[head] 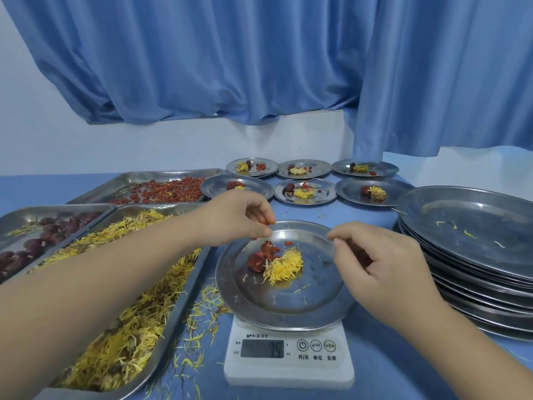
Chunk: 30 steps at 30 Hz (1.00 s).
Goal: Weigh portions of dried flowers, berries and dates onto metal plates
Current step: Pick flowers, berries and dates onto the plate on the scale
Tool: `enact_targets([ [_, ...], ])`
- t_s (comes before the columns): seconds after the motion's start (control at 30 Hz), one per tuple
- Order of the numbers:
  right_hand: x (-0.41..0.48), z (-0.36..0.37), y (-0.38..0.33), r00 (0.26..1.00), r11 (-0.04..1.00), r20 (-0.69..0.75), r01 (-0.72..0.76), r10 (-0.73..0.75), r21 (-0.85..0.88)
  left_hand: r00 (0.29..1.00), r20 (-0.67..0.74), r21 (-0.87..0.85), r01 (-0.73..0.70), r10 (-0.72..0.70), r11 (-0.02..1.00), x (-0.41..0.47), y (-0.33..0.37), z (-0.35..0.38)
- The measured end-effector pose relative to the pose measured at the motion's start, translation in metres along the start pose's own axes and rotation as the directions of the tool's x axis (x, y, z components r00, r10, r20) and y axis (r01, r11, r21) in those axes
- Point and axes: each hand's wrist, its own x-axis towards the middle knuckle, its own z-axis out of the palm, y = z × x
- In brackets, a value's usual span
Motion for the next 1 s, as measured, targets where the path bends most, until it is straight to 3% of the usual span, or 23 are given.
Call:
enact_targets([
  [0.23, 0.045, 0.010, -0.012, 1.000, 0.997, -0.017, 0.001, 0.000, 0.082, 0.992, -0.100, -0.086, 0.062, -0.070, 0.994, 0.003, -0.015, -0.033],
  [0.4, 0.081, 0.026, -0.011, 0.967, 0.978, 0.240, -0.130, 0.088, 0.165, 0.926, -0.338, -0.115, 0.140, -0.171, 0.983, 0.013, -0.058, -0.087],
  [0.5, 0.085, 0.033, -0.003, 0.945, 0.969, 0.303, -0.182, 0.124, 0.169, 0.873, -0.432, -0.066, 0.219, -0.226, 0.973, 0.025, -0.090, -0.116],
  [0.67, 0.079, 0.039, 0.014, 0.911, 0.974, 0.390, -0.194, 0.133, 0.119, 0.852, -0.397, 0.054, 0.392, -0.340, 0.919, 0.062, -0.141, -0.129],
  [0.87, 0.079, 0.040, 0.022, 0.912, 0.950, 0.369, -0.259, 0.181, 0.173, 0.831, -0.415, 0.074, 0.438, -0.371, 0.896, 0.104, -0.180, -0.123],
  [1.0, 0.077, 0.043, 0.025, 0.899, 0.948, 0.388, -0.281, 0.204, 0.152, 0.849, -0.364, 0.189, 0.471, -0.383, 0.862, 0.115, -0.191, -0.116],
])
